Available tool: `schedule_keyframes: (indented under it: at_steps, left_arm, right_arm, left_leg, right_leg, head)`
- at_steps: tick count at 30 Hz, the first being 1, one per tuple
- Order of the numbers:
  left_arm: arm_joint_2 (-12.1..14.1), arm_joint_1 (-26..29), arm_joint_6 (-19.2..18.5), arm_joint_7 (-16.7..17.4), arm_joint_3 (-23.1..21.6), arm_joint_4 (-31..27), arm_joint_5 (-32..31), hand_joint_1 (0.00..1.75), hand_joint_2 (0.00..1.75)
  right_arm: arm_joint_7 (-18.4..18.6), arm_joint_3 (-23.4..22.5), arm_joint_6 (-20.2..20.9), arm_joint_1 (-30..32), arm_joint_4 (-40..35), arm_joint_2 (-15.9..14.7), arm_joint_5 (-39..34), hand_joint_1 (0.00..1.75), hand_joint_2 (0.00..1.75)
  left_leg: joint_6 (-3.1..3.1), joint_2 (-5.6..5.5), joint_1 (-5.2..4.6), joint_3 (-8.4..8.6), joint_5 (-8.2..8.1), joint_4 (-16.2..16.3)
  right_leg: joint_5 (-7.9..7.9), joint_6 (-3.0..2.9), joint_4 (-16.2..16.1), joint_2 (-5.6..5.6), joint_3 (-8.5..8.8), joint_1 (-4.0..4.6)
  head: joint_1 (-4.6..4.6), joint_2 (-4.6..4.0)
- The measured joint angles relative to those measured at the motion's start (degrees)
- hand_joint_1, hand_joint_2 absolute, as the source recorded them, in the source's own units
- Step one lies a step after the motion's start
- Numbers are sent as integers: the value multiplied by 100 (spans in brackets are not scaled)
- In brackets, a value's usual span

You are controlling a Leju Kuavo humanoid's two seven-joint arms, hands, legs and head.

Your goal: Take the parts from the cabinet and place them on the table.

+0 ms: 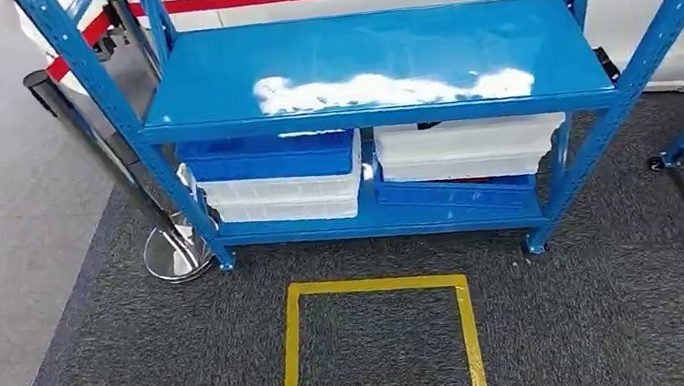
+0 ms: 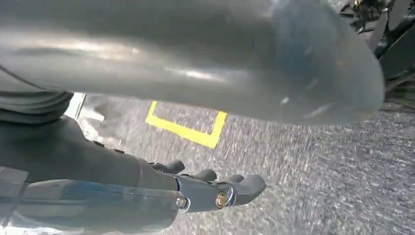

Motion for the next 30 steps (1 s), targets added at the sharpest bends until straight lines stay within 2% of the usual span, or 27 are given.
schedule_keyframes:
  at_steps: [1,2,3,4,8,9,10,11,12,13,14,15,16,18,19,20,21,22,24,25,26,28,29,30]
  left_arm:
    - [0,10,0,0,0,0,-4,0,0]
    - [0,15,0,0,0,0,-4,0,0]
    - [2,17,0,0,0,0,-4,0,0]
    - [4,8,0,0,0,0,-4,0,0]
    - [4,33,0,0,0,0,-4,0,0]
    - [-4,36,0,0,0,0,-4,0,0]
    - [-7,23,0,-2,0,0,-4,0,0]
    - [-7,9,0,-2,0,0,-4,0,0]
    - [-7,2,0,-2,0,0,-4,0,0]
    - [-7,2,0,-2,0,0,-4,0,0]
    - [-7,3,0,2,0,0,-4,0,0]
    - [-7,8,2,4,2,0,-4,0,0]
    - [-7,12,0,4,2,0,-4,0,0]
    - [-9,10,0,13,2,0,-4,0,0]
    - [-22,25,0,15,2,0,-4,0,0]
    - [-26,1,0,20,2,0,-4,0,0]
    - [-26,-4,2,20,2,0,-7,0,0]
    - [-26,1,2,22,2,0,-4,0,0]
    - [-17,-1,4,28,4,0,-7,0,0]
    - [-26,-4,2,31,2,0,-7,0,0]
    - [-33,-11,2,33,2,0,-4,0,0]
    - [-28,-12,2,37,7,0,0,0,0]
    - [-26,-4,2,39,9,0,2,0,0]
    - [-26,4,2,46,9,0,2,0,0]
  right_arm:
    - [2,0,-15,-4,0,0,0,0,0]
    - [2,0,-50,-14,0,2,-9,0,0]
    - [2,-2,-74,-27,0,4,-26,0,0]
    - [2,-7,-85,-35,0,7,-28,0,0]
    - [2,-11,-94,-85,-2,7,-28,0,0]
    - [5,-11,-98,-81,-4,0,-28,0,0]
    - [11,-13,-96,-67,-2,-4,-28,0,0]
    - [11,-13,-79,-60,-2,-2,-28,0,0]
    - [11,-13,-68,-53,0,-4,-28,0,0]
    - [11,-13,-63,-40,0,-4,-28,0,0]
    - [11,-15,-57,-31,0,-4,-28,0,0]
    - [11,-15,-52,-16,0,-4,-28,0,0]
    - [11,-18,-46,-4,-2,-7,-28,0,0]
    - [11,-22,-41,7,-2,-7,-26,0,0]
    - [13,-28,-39,22,-2,-15,-26,0,0]
    - [9,-33,-31,5,-2,-13,-26,0,0]
    - [7,-33,-26,-12,-2,-13,-24,0,0]
    - [7,-33,-26,-12,-2,-13,-24,0,0]
    - [5,-33,-28,-13,-2,-2,-18,0,0]
    - [0,-33,-28,-3,-2,0,-18,0,0]
    - [-6,-33,-30,-2,-2,-2,-13,0,0]
    - [-37,-33,-59,-3,-2,-2,2,0,0]
    - [-41,-35,-72,0,-2,-2,0,0,0]
    - [-39,-46,-96,-2,-2,-2,-18,0,0]
  left_leg:
    - [7,4,2,201,243,-390]
    - [29,22,1,511,528,-974]
    - [65,77,-1,768,705,-1447]
    - [111,125,-49,835,612,-1591]
    - [230,79,-49,825,621,-1641]
    - [268,76,-5,898,655,-1690]
    - [304,61,-2,917,643,-1713]
    - [325,57,-3,917,638,-1713]
    - [339,48,-8,920,629,-1712]
    - [354,36,-16,930,612,-1710]
    - [350,11,-19,955,588,-1709]
    - [344,-15,-19,994,564,-1708]
    - [329,-44,-17,1052,528,-1708]
    - [290,-88,-18,1182,455,-1708]
    - [253,-95,-21,1162,422,-1701]
    - [209,-123,-47,1144,390,-1663]
    - [182,-120,-33,1136,385,-1678]
    - [154,-122,-21,1148,373,-1700]
    - [98,-95,-23,1200,305,-1661]
    - [83,-48,-30,1131,194,-1469]
    - [63,-35,-18,931,-17,-1070]
    - [19,-23,5,424,-376,-165]
    - [5,-19,8,239,-418,118]
    - [0,-14,15,180,-308,132]
  right_leg:
    - [-22,24,9,-17,22,1]
    - [-47,44,20,-60,55,0]
    - [-70,60,27,-90,75,1]
    - [-96,98,51,-112,73,44]
    - [-117,212,25,-142,114,37]
    - [-152,246,76,-69,119,6]
    - [-281,268,291,120,20,0]
    - [-475,274,677,197,-198,-6]
    - [-677,288,1149,223,-464,-19]
    - [-812,302,1599,229,-736,-22]
    - [-805,307,1839,231,-917,-22]
    - [-646,308,1780,231,-946,-23]
    - [-345,296,1442,233,-839,-24]
    - [301,238,405,261,-414,-19]
    - [280,193,220,327,-318,-4]
    - [233,183,91,332,-302,17]
    - [220,173,123,327,-315,32]
    - [195,139,135,327,-318,43]
    - [202,88,45,302,-242,-25]
    - [178,46,33,289,-207,-24]
    - [158,12,34,266,-191,-22]
    - [122,-16,36,249,-163,-6]
    - [103,-12,41,260,-149,-4]
    - [85,7,42,306,-124,-6]
  head:
    - [0,0]
    - [0,0]
    - [-2,0]
    - [7,0]
    - [4,0]
    - [-2,0]
    - [37,0]
    - [68,0]
    - [74,0]
    - [74,0]
    - [76,0]
    - [74,0]
    - [81,0]
    - [81,0]
    - [85,0]
    - [72,0]
    - [74,0]
    - [74,0]
    - [63,0]
    - [44,0]
    - [26,0]
    - [33,0]
    - [26,0]
    - [28,0]
